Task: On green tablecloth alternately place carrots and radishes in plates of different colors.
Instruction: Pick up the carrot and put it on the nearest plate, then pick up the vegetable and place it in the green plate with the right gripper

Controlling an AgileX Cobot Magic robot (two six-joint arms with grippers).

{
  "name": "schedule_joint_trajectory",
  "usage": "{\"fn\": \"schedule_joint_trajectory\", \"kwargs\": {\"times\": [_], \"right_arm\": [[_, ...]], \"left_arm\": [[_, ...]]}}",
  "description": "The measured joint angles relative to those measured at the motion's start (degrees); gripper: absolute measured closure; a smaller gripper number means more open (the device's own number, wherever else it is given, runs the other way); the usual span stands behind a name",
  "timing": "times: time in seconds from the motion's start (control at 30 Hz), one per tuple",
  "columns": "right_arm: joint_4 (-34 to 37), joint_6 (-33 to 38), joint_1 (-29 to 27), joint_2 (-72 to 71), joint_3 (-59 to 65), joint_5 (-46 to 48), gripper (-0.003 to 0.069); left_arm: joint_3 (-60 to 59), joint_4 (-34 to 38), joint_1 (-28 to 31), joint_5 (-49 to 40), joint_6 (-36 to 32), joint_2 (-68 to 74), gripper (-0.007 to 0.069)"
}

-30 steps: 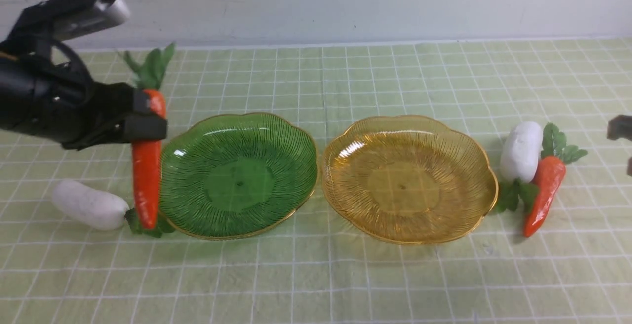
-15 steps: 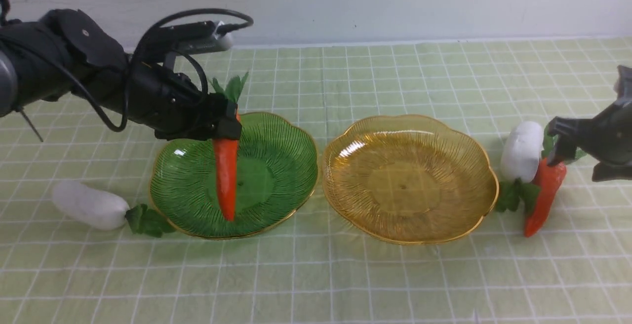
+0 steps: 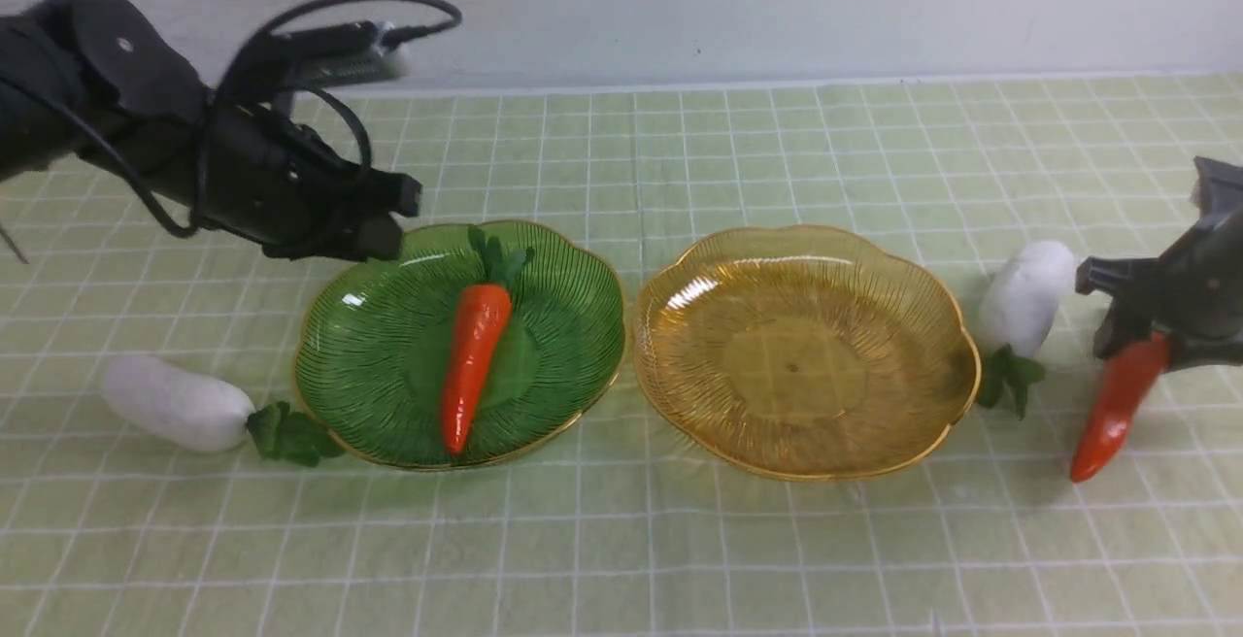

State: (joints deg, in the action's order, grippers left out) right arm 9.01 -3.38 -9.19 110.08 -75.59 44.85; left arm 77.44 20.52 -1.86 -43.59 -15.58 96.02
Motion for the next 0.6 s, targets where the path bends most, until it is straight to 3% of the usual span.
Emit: {"fn": "schedule_joint_trajectory", "kwargs": {"times": [0.13,0.3,0.47,0.6], "right_arm": [[2.6,0.2,0.6,-9.3,-0.1,1.1,0.0331],[18.2,10.7,11.3,-16.3,-1.4,-2.9,0.0331],[30.3,20.3,23.6,-10.0,-6.5,-4.1,0.0331],[33.9,22.5,30.4,-1.1,-15.1,-4.0,0.0331]], "left_arm": [[0.1,-5.3,5.8,-6.2,5.4,-5.9,0.0624],[-1.9,-7.9,16.9,-13.5,14.1,-7.7,0.0632],[-4.0,-8.0,20.4,-16.9,17.1,-5.5,0.0632],[-4.2,-6.7,20.4,-18.1,17.3,-2.4,0.0599]]}}
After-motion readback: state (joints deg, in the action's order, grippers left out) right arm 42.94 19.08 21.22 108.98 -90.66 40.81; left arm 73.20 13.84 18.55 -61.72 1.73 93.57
